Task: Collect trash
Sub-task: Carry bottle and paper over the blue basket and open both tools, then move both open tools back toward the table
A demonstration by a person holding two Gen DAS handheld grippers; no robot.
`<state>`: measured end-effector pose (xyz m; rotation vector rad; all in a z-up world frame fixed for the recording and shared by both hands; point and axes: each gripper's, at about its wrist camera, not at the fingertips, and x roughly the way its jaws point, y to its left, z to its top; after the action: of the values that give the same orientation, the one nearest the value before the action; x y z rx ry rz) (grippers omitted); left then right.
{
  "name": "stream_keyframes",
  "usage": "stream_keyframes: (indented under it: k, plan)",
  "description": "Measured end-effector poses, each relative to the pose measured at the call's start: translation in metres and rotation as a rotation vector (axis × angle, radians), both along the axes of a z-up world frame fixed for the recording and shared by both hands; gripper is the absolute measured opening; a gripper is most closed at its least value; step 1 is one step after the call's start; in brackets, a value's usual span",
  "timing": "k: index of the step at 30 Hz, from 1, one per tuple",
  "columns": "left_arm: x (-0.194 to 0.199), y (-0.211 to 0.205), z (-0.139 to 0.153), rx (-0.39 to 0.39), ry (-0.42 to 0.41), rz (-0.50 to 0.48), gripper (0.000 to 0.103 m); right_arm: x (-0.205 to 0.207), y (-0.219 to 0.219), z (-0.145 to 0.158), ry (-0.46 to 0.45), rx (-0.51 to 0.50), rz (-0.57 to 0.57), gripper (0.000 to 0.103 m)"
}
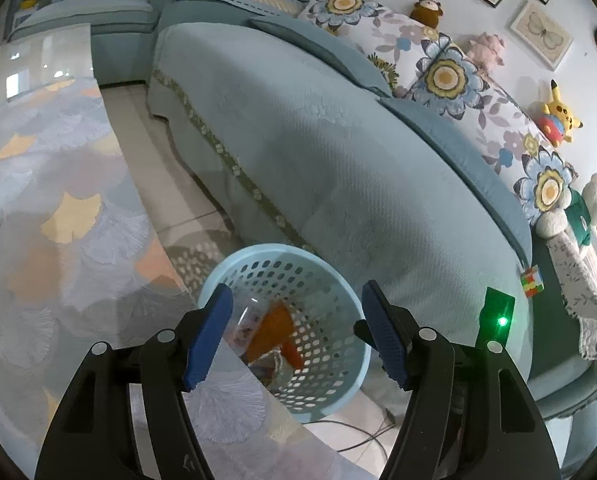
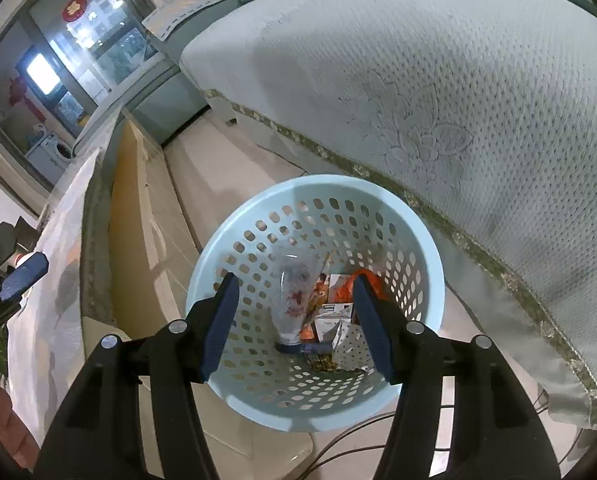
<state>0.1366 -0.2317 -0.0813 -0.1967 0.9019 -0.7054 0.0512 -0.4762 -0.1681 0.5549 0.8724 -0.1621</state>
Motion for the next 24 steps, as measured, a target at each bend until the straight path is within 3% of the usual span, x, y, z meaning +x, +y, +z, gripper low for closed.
stream_keyframes:
  k: [7, 11, 15, 18, 24]
  plan:
    - [-0.005, 0.018, 0.021, -0.013, -0.033, 0.031, 0.065, -0.003, 0.019, 0.025, -0.041, -0.018, 0.036, 0.055]
    - [-0.012, 0.041, 0.041, 0.026, -0.086, 0.056, 0.065, 0.001, 0.039, 0.056, -0.096, -0.055, 0.082, 0.055]
    - [-0.017, 0.087, 0.064, 0.039, -0.128, 0.125, 0.065, 0.009, 0.063, 0.086, -0.156, -0.067, 0.127, 0.055]
    - [-0.020, 0.127, 0.078, 0.039, -0.160, 0.207, 0.074, 0.017, 0.088, 0.104, -0.194, -0.061, 0.176, 0.055]
    - [-0.018, 0.215, 0.087, 0.022, -0.179, 0.395, 0.077, 0.045, 0.170, 0.126, -0.243, -0.108, 0.325, 0.055]
